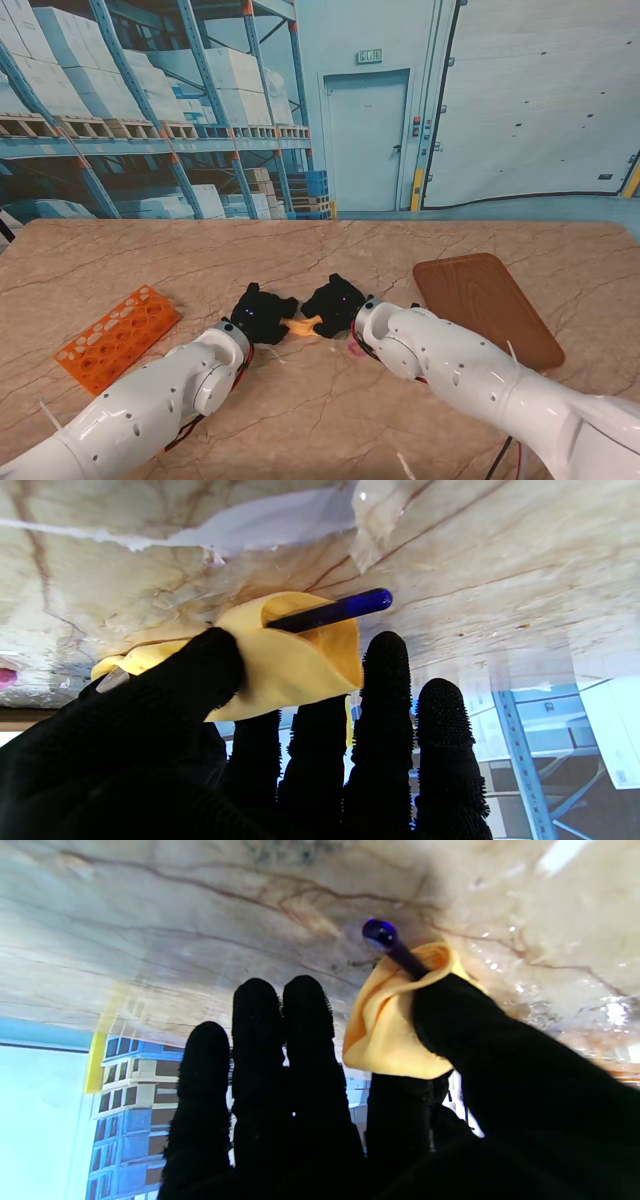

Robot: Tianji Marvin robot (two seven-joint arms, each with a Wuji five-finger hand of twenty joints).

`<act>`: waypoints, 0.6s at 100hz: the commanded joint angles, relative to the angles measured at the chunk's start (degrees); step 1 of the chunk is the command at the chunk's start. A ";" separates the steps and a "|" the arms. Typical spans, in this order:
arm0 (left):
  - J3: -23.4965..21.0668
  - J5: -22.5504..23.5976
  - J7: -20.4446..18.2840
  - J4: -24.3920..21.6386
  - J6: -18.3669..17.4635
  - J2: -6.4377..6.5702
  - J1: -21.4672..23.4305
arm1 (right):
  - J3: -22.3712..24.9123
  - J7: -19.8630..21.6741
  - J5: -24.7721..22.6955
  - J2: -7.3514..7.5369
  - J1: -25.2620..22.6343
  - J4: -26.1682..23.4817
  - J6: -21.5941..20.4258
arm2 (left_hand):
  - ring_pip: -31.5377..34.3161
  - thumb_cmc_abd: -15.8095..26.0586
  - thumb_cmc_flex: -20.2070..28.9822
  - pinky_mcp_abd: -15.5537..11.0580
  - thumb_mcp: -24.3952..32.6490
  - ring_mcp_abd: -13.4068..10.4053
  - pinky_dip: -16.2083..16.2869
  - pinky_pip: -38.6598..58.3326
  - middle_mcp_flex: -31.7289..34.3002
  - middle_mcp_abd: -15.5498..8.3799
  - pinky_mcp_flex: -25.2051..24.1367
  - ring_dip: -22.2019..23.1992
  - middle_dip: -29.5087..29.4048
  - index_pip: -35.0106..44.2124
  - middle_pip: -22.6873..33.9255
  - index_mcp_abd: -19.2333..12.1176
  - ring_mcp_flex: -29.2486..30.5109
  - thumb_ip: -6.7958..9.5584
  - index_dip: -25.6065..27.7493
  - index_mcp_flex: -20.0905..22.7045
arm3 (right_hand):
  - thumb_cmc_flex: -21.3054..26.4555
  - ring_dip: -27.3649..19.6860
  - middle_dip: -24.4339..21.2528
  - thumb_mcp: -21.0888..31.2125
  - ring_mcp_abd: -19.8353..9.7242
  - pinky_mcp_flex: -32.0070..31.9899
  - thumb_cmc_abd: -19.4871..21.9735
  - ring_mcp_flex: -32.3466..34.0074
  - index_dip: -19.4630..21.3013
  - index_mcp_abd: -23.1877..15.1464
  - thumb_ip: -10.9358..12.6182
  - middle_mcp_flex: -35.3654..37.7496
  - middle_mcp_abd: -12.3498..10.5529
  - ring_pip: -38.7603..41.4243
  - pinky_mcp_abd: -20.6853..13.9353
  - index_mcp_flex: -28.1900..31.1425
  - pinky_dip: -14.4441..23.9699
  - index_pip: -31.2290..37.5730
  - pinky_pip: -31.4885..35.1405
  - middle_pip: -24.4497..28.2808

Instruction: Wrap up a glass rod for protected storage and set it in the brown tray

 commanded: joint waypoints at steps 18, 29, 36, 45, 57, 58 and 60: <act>-3.64 2.93 -1.08 -3.76 -1.94 1.33 3.00 | 3.67 -1.76 -2.83 1.90 -3.04 -2.92 -0.30 | -7.46 4.89 -11.43 2.22 -8.69 2.37 -1.92 -3.73 -12.36 3.06 -7.12 0.18 -4.29 -14.93 -6.27 5.96 -11.94 4.04 3.18 -5.62 | 2.46 0.50 -1.21 1.98 -1.17 0.56 -2.64 1.88 -1.71 -2.64 -2.78 3.78 -0.15 1.39 1.42 4.90 -1.00 0.01 2.47 -0.53; -5.59 3.93 -1.58 -5.30 -3.05 1.75 4.17 | 4.93 -2.26 -3.71 2.32 -3.53 -4.04 -0.62 | -11.26 5.15 -12.53 1.81 -12.36 2.66 -2.65 -6.45 -16.51 3.95 -9.77 -0.62 -5.10 -21.27 -9.62 6.94 -16.60 4.12 0.12 -6.80 | 2.55 0.56 -1.52 2.00 -1.22 0.45 -2.54 1.32 -1.67 -2.82 -2.89 3.54 -0.21 1.40 1.24 4.87 -1.05 -0.05 2.57 -0.80; -6.78 4.23 -2.19 -6.17 -3.90 1.97 4.78 | 5.57 -2.35 -4.07 2.52 -3.72 -4.64 -0.97 | -15.03 5.54 -12.79 1.18 -15.15 2.57 -3.13 -9.55 -20.40 4.93 -11.82 -1.88 -6.54 -25.48 -13.16 7.19 -20.83 4.29 -2.27 -7.37 | 2.72 0.58 -1.66 2.02 -1.15 0.33 -2.56 1.12 -1.59 -2.90 -2.93 3.45 -0.21 1.39 1.20 4.85 -1.09 -0.04 2.58 -0.87; -8.24 3.98 -3.61 -7.31 -5.03 2.16 5.46 | 6.10 -2.41 -4.50 2.73 -3.76 -5.23 -1.53 | -19.91 5.31 -13.27 -0.08 -17.01 2.05 -4.19 -14.58 -24.60 5.95 -14.15 -4.07 -9.32 -30.47 -18.03 7.85 -25.63 4.36 -5.05 -7.69 | 2.77 0.59 -1.74 1.97 -1.12 0.28 -2.55 0.98 -1.53 -2.88 -3.01 3.42 -0.09 1.39 1.22 4.83 -1.12 -0.04 2.58 -0.88; -9.13 3.21 -6.36 -8.42 -6.10 2.36 5.51 | 6.22 -2.33 -4.60 2.76 -3.56 -5.45 -2.15 | -26.62 5.06 -13.38 -2.35 -18.61 1.05 -7.92 -23.67 -28.73 7.25 -16.19 -7.62 -13.41 -37.16 -23.67 9.61 -28.99 4.40 -9.13 -8.11 | 2.96 0.64 -1.86 1.95 -1.05 0.05 -2.63 0.82 -1.40 -2.69 -3.10 3.37 -0.05 1.43 1.19 4.88 -1.18 0.00 2.54 -0.87; -9.15 3.13 -6.70 -8.52 -6.14 2.39 5.48 | 6.20 -2.33 -4.60 2.75 -3.52 -5.44 -2.19 | -27.05 5.04 -13.39 -2.53 -18.72 0.92 -8.19 -24.21 -29.07 7.28 -16.44 -7.88 -13.62 -37.51 -23.96 9.65 -29.31 4.40 -9.33 -8.30 | 2.94 0.64 -1.87 1.94 -1.04 0.04 -2.64 0.81 -1.40 -2.71 -3.11 3.37 -0.04 1.43 1.19 4.88 -1.18 -0.01 2.54 -0.87; -9.16 2.95 -7.34 -8.69 -6.22 2.43 5.39 | 6.16 -2.32 -4.59 2.74 -3.47 -5.43 -2.27 | -28.10 4.95 -13.36 -2.79 -18.81 0.86 -8.90 -25.47 -29.51 7.43 -16.76 -8.55 -14.04 -38.18 -24.50 9.85 -29.76 4.43 -9.76 -8.51 | 2.98 0.65 -1.89 1.96 -1.01 0.01 -2.68 0.83 -1.41 -2.67 -3.11 3.35 0.02 1.45 1.21 4.86 -1.19 -0.04 2.54 -0.87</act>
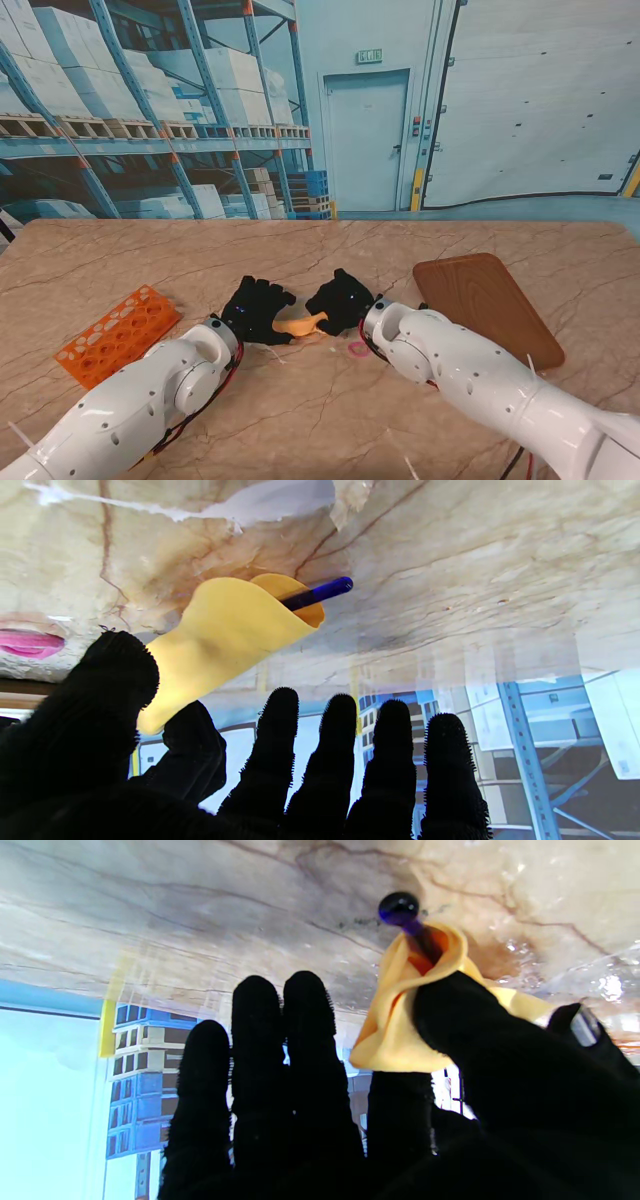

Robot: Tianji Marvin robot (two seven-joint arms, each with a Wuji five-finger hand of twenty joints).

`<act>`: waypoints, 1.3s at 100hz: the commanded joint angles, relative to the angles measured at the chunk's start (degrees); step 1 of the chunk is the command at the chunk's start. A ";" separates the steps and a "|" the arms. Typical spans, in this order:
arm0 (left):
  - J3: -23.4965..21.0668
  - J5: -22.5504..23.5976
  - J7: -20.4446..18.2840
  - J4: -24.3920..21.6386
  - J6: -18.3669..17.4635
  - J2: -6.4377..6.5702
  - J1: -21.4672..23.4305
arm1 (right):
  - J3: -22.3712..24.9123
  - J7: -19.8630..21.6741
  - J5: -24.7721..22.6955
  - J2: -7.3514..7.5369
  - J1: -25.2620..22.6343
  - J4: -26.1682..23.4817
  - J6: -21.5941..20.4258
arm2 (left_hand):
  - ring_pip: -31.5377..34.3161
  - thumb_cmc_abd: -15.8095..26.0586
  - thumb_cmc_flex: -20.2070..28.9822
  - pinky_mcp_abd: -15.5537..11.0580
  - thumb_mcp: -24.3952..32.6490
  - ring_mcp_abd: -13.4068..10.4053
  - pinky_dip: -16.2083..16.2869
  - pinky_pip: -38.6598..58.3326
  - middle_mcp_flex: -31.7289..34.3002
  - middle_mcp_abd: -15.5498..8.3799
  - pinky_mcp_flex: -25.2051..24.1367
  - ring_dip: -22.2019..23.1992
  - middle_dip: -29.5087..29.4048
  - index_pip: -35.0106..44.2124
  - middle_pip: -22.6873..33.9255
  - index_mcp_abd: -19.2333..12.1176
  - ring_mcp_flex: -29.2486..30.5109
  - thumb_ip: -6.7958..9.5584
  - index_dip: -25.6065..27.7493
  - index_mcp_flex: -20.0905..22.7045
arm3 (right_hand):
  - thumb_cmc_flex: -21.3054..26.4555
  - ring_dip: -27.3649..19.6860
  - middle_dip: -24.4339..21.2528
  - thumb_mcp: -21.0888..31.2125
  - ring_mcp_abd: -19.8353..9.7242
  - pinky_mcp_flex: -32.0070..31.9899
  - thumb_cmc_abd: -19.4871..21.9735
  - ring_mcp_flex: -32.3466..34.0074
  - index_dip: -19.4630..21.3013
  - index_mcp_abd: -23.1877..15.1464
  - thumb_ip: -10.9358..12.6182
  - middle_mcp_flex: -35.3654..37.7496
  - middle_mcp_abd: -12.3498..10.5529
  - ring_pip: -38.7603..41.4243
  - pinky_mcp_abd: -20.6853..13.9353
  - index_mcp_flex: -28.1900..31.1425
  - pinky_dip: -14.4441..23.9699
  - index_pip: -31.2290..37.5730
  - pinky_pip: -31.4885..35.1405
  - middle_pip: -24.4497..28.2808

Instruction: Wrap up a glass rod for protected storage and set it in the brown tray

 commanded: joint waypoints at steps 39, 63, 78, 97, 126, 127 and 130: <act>4.63 -8.07 -7.10 1.31 0.65 -0.92 -5.33 | 1.26 -0.06 -1.22 0.42 -0.30 -2.56 -2.01 | -11.70 -1.67 -1.96 -7.52 1.49 -3.01 -19.00 -30.56 -7.98 1.52 -0.32 -14.05 -7.45 -10.53 -8.47 3.57 -8.21 1.91 -7.37 -5.34 | 3.41 1.67 -0.39 2.04 -0.43 -1.24 -1.80 -1.19 0.56 -1.68 -1.98 0.91 1.86 3.06 1.15 2.04 -0.74 0.76 2.21 1.11; 7.99 -13.75 -8.01 4.94 2.37 -2.38 -8.58 | 1.97 0.08 -1.60 0.65 -0.60 -3.36 -2.62 | -15.37 -2.67 -0.52 -13.35 4.07 -4.44 -22.29 -47.11 -12.48 0.99 0.31 -21.04 -11.60 -9.82 -8.21 2.26 -9.48 1.93 -8.22 -9.31 | 3.59 1.84 -0.30 1.92 -0.35 -1.54 -1.71 -1.43 0.82 -1.71 -2.07 0.74 2.00 3.17 1.23 1.98 -0.68 0.75 2.11 1.36; 8.86 -18.10 -8.18 7.07 2.99 -3.56 -9.59 | 2.18 -0.16 -1.68 0.64 -0.61 -3.49 -2.92 | -13.26 -3.33 0.63 -13.86 6.92 -5.42 -20.96 -47.59 -11.14 -0.06 1.12 -20.83 -12.49 -7.35 -6.11 1.47 -8.88 1.67 -7.98 -10.32 | 3.69 1.92 -0.28 1.89 -0.26 -1.61 -1.68 -1.49 0.93 -1.64 -2.04 0.63 2.08 3.21 1.21 1.92 -0.64 0.69 2.07 1.40; 8.54 -23.75 -5.34 11.19 -0.79 -5.50 -9.82 | 2.75 -0.32 -1.96 0.76 -0.86 -3.98 -3.15 | -10.45 -5.61 2.22 -14.62 13.89 -6.76 -20.43 -47.77 -7.57 -1.60 2.48 -19.31 -12.24 -2.93 -3.44 1.01 -8.60 0.83 -7.02 -10.36 | 3.95 2.02 -0.30 1.85 -0.15 -1.67 -1.51 -1.67 1.14 -1.22 -2.20 0.46 2.21 3.19 1.34 1.89 -0.54 0.67 2.04 1.45; 7.83 -27.01 -2.60 13.48 -5.09 -6.85 -9.46 | 3.49 -0.34 -2.16 0.85 -1.05 -4.62 -3.49 | -5.36 -2.83 8.31 -15.51 19.00 -8.81 -21.28 -47.16 5.05 -4.81 6.49 -16.64 -9.98 4.02 0.98 -0.97 -3.04 0.51 -3.83 -5.15 | 4.01 2.12 -0.28 1.73 -0.19 -1.81 -1.29 -1.81 1.26 -1.23 -2.27 0.25 2.24 3.19 1.26 1.79 -0.49 0.56 1.92 1.55; 7.76 -27.16 -2.52 13.52 -5.24 -6.90 -9.43 | 3.49 -0.35 -2.17 0.85 -1.05 -4.63 -3.50 | -5.12 -2.61 8.56 -15.54 19.08 -8.87 -21.27 -47.01 5.85 -4.83 6.84 -16.52 -9.84 4.32 1.27 -1.02 -2.47 0.51 -3.68 -4.76 | 4.00 2.12 -0.28 1.72 -0.19 -1.81 -1.27 -1.80 1.25 -1.23 -2.27 0.23 2.22 3.19 1.26 1.76 -0.49 0.54 1.92 1.56; 7.58 -27.58 -2.36 13.57 -5.63 -7.02 -9.32 | 3.51 -0.35 -2.18 0.85 -1.03 -4.64 -3.53 | -4.42 -2.04 9.19 -15.52 19.34 -8.80 -21.22 -46.64 8.31 -4.98 7.58 -16.23 -9.46 4.91 2.19 -1.20 -0.76 0.56 -3.41 -3.82 | 3.99 2.13 -0.27 1.69 -0.17 -1.83 -1.27 -1.82 1.28 -1.23 -2.28 0.20 2.23 3.19 1.25 1.75 -0.49 0.54 1.91 1.57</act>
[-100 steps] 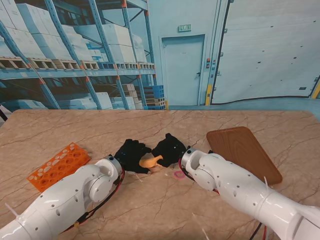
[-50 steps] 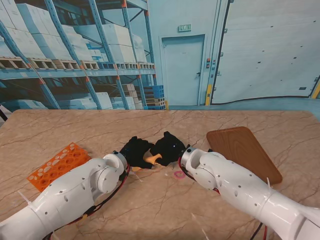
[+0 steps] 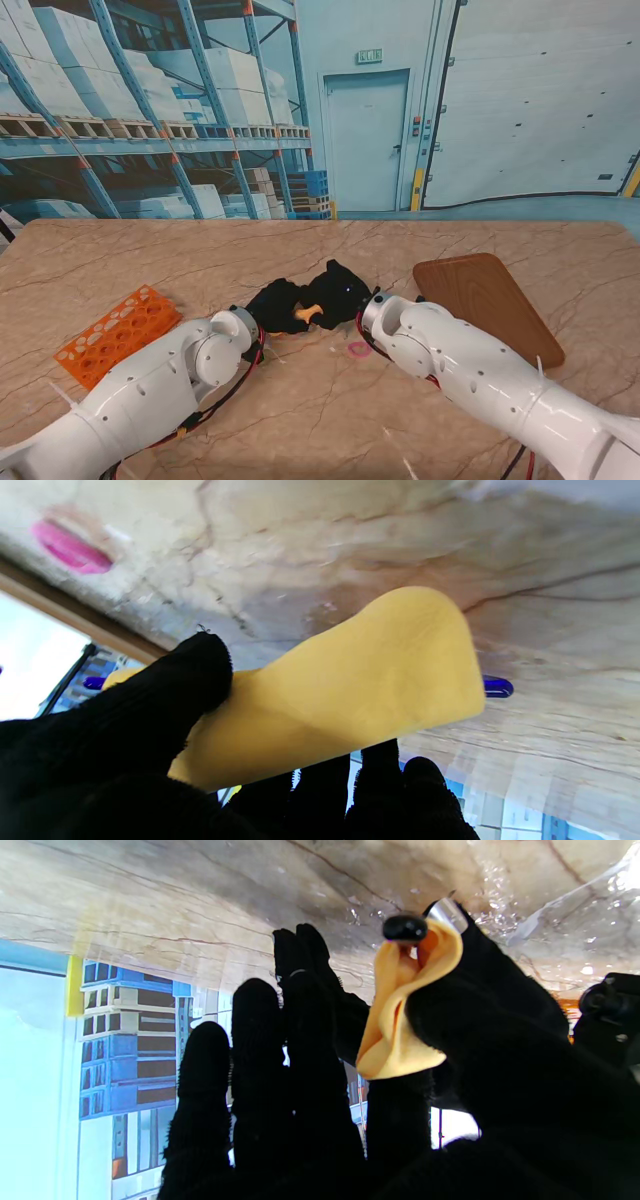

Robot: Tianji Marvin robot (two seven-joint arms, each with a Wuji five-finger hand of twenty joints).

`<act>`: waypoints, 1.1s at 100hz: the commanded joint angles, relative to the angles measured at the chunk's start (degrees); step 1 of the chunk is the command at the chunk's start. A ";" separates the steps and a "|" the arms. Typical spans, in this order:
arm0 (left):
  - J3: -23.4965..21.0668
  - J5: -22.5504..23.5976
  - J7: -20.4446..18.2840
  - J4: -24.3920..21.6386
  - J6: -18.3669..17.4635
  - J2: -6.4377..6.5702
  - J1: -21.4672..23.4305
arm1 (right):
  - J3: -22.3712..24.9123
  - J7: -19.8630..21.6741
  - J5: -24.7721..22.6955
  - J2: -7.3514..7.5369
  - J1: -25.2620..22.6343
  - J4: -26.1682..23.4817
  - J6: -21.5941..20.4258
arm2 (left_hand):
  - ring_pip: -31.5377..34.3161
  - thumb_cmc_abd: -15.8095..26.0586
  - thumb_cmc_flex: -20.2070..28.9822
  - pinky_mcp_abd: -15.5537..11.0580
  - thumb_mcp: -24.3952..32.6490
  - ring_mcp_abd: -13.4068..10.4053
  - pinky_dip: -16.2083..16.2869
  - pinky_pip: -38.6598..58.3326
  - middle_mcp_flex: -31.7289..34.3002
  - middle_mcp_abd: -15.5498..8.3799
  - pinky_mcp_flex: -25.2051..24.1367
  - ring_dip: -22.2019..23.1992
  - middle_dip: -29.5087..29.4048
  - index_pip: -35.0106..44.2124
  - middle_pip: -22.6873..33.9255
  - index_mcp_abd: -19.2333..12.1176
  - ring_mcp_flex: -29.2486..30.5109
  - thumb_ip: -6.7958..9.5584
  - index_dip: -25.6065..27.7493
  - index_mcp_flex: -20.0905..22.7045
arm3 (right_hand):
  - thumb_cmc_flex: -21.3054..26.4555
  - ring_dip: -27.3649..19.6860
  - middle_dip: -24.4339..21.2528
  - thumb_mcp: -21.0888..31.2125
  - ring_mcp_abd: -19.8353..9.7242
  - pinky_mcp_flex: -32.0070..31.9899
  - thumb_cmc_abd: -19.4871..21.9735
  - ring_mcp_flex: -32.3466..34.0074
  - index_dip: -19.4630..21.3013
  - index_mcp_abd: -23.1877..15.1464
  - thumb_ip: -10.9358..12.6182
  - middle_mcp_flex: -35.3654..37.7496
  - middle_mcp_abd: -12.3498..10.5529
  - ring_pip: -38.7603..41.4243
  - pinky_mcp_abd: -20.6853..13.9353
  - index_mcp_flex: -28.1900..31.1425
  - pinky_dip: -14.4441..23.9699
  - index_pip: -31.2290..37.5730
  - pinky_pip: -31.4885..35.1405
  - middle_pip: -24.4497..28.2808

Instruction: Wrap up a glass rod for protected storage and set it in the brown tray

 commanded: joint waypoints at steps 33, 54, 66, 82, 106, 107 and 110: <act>-1.07 -3.66 0.86 0.21 -1.62 -1.69 1.16 | 1.20 0.13 -0.12 0.04 -0.59 -1.31 -0.24 | 7.29 8.38 10.12 -3.26 0.49 0.48 6.97 29.68 22.12 -2.08 -5.18 4.49 7.37 8.01 7.36 -1.92 15.68 -1.54 4.09 10.44 | 2.39 1.00 0.36 1.50 -0.31 -1.26 0.23 -1.44 1.17 -1.55 -0.87 -0.14 2.15 1.97 1.24 0.87 -0.35 0.59 1.72 1.56; -1.53 -5.58 1.80 1.03 -3.97 -2.37 1.24 | 2.18 0.77 -0.04 0.23 -1.20 -1.96 0.13 | 14.13 8.88 22.29 -2.43 -13.44 4.45 13.85 46.35 31.81 -1.64 -4.97 7.17 10.34 15.82 14.97 -2.93 26.11 -6.25 2.04 16.68 | 2.31 1.03 0.45 1.33 -0.27 -1.42 0.43 -1.64 1.34 -1.59 -0.72 -0.39 2.19 1.92 1.21 0.65 -0.30 0.52 1.63 1.56; -2.32 -7.42 0.92 0.46 -4.85 -2.38 1.66 | 2.70 1.02 -0.11 0.34 -1.57 -2.39 0.38 | 19.36 12.13 25.77 4.01 -20.94 7.87 17.03 52.69 34.34 -1.16 2.67 8.70 12.62 18.13 21.35 -3.74 31.38 -4.85 1.69 19.15 | 2.31 1.04 0.52 1.22 -0.22 -1.52 0.51 -1.77 1.42 -1.59 -0.62 -0.48 2.22 1.88 1.20 0.51 -0.27 0.46 1.57 1.57; -2.87 -8.57 -0.19 -0.49 -4.91 -2.20 2.18 | 3.48 1.37 -0.15 0.50 -2.20 -3.14 0.38 | 22.54 18.34 36.21 13.26 -38.73 10.62 18.20 55.21 31.29 -2.14 11.77 9.43 18.80 20.90 24.55 -5.35 33.83 -1.31 2.31 17.18 | 2.18 1.08 0.65 1.08 -0.10 -1.77 0.56 -1.95 1.51 -1.73 -0.46 -0.65 2.35 1.84 1.23 0.47 -0.23 0.41 1.44 1.55; -4.32 -11.12 -1.49 -2.60 -3.92 -2.09 3.56 | 4.91 1.91 -0.87 0.99 -3.34 -4.37 0.72 | 19.93 18.30 38.65 18.09 -31.01 11.45 16.45 52.94 21.36 -2.20 16.26 8.95 22.45 23.58 17.47 -8.07 29.29 -0.62 4.57 13.30 | 2.06 1.13 0.91 1.00 0.01 -2.06 0.65 -2.18 1.61 -1.93 -0.20 -0.92 2.52 1.76 1.28 0.40 -0.17 0.35 1.25 1.47; -4.38 -11.25 -1.53 -2.67 -3.91 -2.09 3.60 | 4.97 1.94 -0.90 1.01 -3.39 -4.41 0.74 | 19.74 18.26 38.68 18.13 -30.34 11.41 16.24 52.53 21.20 -2.24 16.17 8.96 22.87 23.49 16.92 -8.20 28.96 -0.81 4.64 13.35 | 2.06 1.14 0.93 0.98 0.01 -2.09 0.63 -2.20 1.60 -1.92 -0.19 -0.92 2.54 1.76 1.28 0.37 -0.17 0.33 1.23 1.47; -4.55 -11.67 -1.74 -2.92 -3.80 -2.08 3.75 | 5.13 2.00 -0.96 1.06 -3.50 -4.53 0.81 | 19.14 18.23 38.71 18.24 -28.11 11.28 15.78 51.58 20.65 -2.13 15.67 9.16 24.40 22.97 14.84 -8.24 27.87 -1.40 5.05 13.60 | 2.02 1.14 0.97 0.95 0.02 -2.11 0.64 -2.22 1.60 -1.89 -0.18 -0.91 2.57 1.75 1.27 0.30 -0.16 0.30 1.21 1.48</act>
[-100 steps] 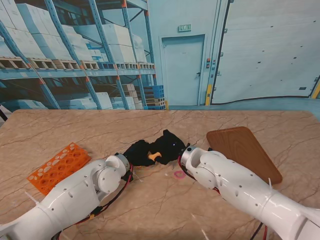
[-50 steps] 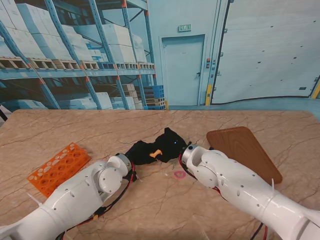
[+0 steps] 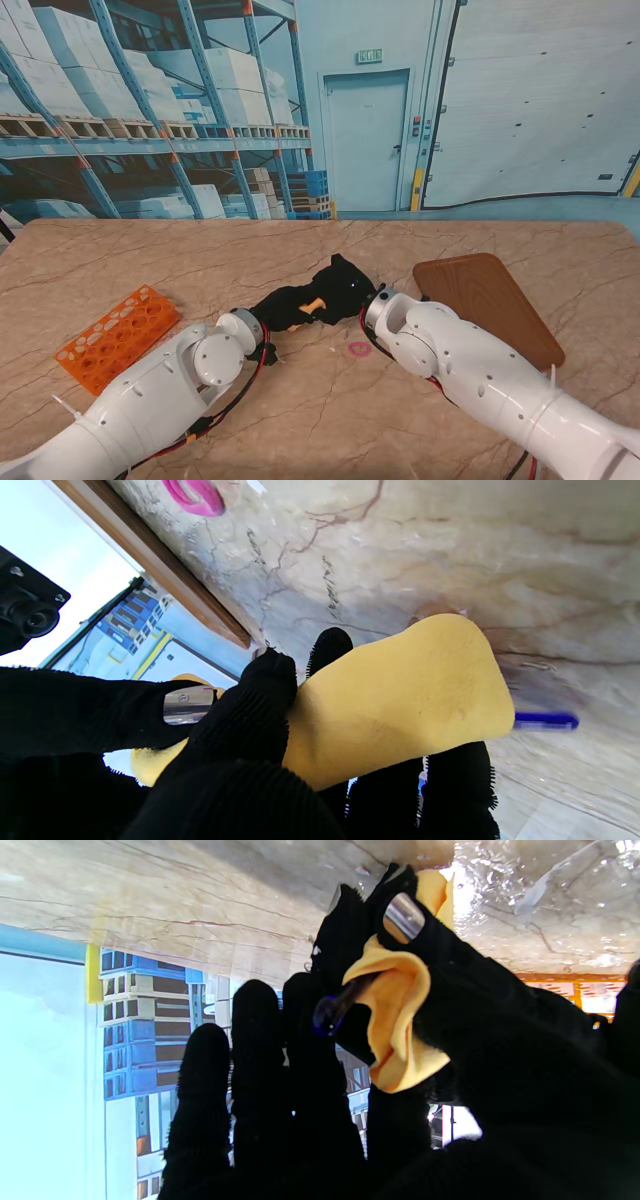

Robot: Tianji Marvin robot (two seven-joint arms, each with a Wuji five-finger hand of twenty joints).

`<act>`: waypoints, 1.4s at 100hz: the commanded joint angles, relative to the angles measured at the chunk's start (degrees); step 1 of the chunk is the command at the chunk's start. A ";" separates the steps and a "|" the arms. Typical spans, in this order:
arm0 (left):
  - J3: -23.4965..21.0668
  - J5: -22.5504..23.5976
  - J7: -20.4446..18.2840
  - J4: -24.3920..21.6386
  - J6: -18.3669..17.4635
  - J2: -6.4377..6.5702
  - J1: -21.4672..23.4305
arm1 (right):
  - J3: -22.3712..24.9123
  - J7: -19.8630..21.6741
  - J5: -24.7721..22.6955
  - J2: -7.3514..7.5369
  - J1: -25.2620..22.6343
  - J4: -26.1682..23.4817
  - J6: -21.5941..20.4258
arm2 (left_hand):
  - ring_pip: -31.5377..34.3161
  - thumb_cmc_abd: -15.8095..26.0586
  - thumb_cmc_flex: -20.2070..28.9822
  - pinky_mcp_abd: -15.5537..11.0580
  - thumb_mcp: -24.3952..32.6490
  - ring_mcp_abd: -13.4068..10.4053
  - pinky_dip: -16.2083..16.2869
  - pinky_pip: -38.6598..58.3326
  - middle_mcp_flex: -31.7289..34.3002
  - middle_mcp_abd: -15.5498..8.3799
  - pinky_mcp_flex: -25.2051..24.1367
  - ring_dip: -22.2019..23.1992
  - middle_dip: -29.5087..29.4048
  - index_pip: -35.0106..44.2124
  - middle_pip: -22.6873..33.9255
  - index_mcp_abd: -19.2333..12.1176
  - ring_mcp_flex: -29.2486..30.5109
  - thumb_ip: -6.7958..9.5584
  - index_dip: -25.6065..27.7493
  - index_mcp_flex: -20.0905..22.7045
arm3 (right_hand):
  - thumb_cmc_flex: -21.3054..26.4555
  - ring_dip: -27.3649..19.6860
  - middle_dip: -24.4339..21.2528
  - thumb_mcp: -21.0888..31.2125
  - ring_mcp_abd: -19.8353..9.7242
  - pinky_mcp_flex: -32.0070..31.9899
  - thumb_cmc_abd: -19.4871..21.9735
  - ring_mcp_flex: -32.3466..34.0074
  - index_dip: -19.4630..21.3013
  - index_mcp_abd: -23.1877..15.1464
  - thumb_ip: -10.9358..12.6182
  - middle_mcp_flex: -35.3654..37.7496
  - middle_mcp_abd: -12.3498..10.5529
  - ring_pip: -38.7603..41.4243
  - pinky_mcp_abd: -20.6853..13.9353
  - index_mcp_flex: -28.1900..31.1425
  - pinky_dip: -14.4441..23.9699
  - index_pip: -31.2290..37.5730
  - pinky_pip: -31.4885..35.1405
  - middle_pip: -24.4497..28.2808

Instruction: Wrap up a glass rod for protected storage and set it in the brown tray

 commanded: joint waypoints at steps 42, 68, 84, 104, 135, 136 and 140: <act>-1.34 -3.76 -3.59 -4.42 2.03 0.06 1.84 | 1.20 1.01 -0.21 0.26 -1.29 -1.35 0.89 | 14.65 -4.29 3.18 6.27 27.67 2.26 9.24 21.64 -0.99 -1.01 10.55 15.41 8.17 -1.64 0.45 -4.11 3.04 2.40 8.02 2.57 | 1.95 1.04 1.45 0.89 0.01 -1.29 1.16 -1.81 0.87 -1.50 0.06 -0.64 2.53 1.28 1.33 -0.09 0.05 0.21 1.04 0.61; -2.07 -3.99 0.03 -4.81 3.92 -1.01 2.83 | 1.93 1.42 -0.60 0.54 -1.91 -2.08 0.85 | 48.36 -12.99 -6.27 -17.45 37.59 -10.72 8.62 63.96 5.05 -1.74 43.48 29.96 11.76 -0.23 2.56 -3.95 24.96 -1.19 7.13 2.16 | 1.90 1.07 1.63 0.74 0.14 -1.42 1.08 -2.08 0.89 -1.68 0.05 -0.93 2.61 1.12 1.33 -0.21 0.14 0.09 0.93 0.44; -2.12 -3.12 2.65 -4.12 4.17 -1.60 3.13 | 2.54 1.53 -0.92 0.71 -2.37 -2.58 0.83 | 54.22 -15.86 -17.02 -24.36 43.02 -16.20 21.50 64.04 9.07 -0.59 44.87 30.03 12.45 1.68 4.36 -2.28 30.83 -2.46 2.55 -0.09 | 1.75 0.73 1.65 0.86 -0.05 -1.80 0.51 -3.40 0.88 -1.35 0.13 -2.66 2.68 0.01 1.26 -1.94 0.17 -0.49 0.57 -0.34; -1.56 -1.06 3.65 -3.00 2.68 -1.51 2.77 | 4.76 1.42 -2.70 1.38 -3.77 -4.01 0.73 | 58.60 -13.09 -27.52 -25.85 34.01 -18.61 24.98 64.04 13.24 -8.44 45.12 28.84 14.09 5.84 24.00 -2.20 31.03 -0.72 0.72 2.28 | 0.95 0.11 1.74 1.15 -0.14 -2.35 -0.20 -4.55 1.07 -0.62 0.15 -4.69 2.90 -1.61 1.21 -4.45 0.17 -1.35 -0.07 -1.18; -1.18 0.89 4.63 -2.58 1.97 -1.36 2.66 | 8.78 1.23 -6.32 2.69 -6.55 -6.01 0.41 | 60.96 -18.34 -35.84 -25.52 27.64 -21.23 26.22 64.04 18.01 -19.89 45.15 26.89 24.51 5.51 33.56 -1.82 31.01 1.38 2.57 5.38 | -2.01 -0.53 1.86 1.04 -0.15 -2.95 -2.29 -6.26 1.53 0.02 0.47 -7.54 3.18 -3.38 1.13 -7.89 0.38 -2.57 -0.76 -2.19; -1.18 0.95 4.63 -2.62 1.93 -1.34 2.67 | 8.88 1.21 -6.42 2.72 -6.63 -6.05 0.42 | 61.00 -18.21 -37.15 -25.66 27.97 -21.41 26.28 64.04 18.05 -20.07 45.16 26.89 24.63 4.95 33.62 -1.57 31.01 1.97 3.27 5.61 | -2.06 -0.54 1.86 0.99 -0.15 -2.96 -2.26 -6.26 1.58 -0.04 0.45 -7.54 3.18 -3.39 1.13 -7.76 0.39 -2.49 -0.77 -2.19; -1.18 1.24 4.55 -2.79 1.72 -1.22 2.71 | 9.30 1.11 -6.77 2.83 -6.95 -6.21 0.45 | 61.13 -18.13 -40.55 -25.86 28.61 -21.71 26.39 64.04 18.14 -20.35 45.18 26.91 24.93 3.43 33.80 -0.84 31.01 3.43 6.00 6.18 | -1.99 -0.56 1.87 0.96 -0.15 -3.10 -1.89 -6.24 1.67 -0.32 0.47 -7.57 3.18 -3.43 1.19 -7.37 0.39 -2.34 -0.89 -2.22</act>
